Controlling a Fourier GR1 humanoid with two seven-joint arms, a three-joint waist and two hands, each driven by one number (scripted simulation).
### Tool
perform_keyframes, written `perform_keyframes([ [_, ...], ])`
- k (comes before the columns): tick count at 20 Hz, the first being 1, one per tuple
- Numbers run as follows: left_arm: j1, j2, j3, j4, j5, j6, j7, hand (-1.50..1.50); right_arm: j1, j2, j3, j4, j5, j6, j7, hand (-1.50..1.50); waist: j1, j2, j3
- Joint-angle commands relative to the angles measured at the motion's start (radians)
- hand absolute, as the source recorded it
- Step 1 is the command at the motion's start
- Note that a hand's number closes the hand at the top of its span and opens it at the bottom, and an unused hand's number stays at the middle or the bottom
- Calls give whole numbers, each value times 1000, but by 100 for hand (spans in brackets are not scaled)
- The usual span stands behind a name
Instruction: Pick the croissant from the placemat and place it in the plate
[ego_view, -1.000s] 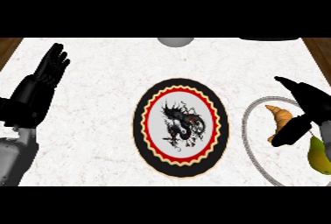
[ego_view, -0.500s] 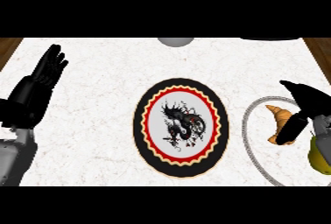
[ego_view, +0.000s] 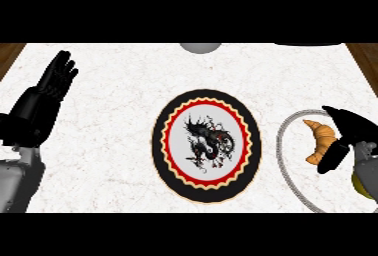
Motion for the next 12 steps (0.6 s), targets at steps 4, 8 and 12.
perform_keyframes([
  [4,-33,-17,44,1,-5,-43,41,0,0,63,-32,162,69,8,-122,-150,2,0,0],
  [8,-18,-66,24,46,-88,-21,-33,0,20,95,-36,221,150,-41,-142,-150,1,1,0],
  [12,10,-91,31,-59,-85,-12,45,0,-63,87,-55,304,202,8,-158,-150,6,0,0],
])
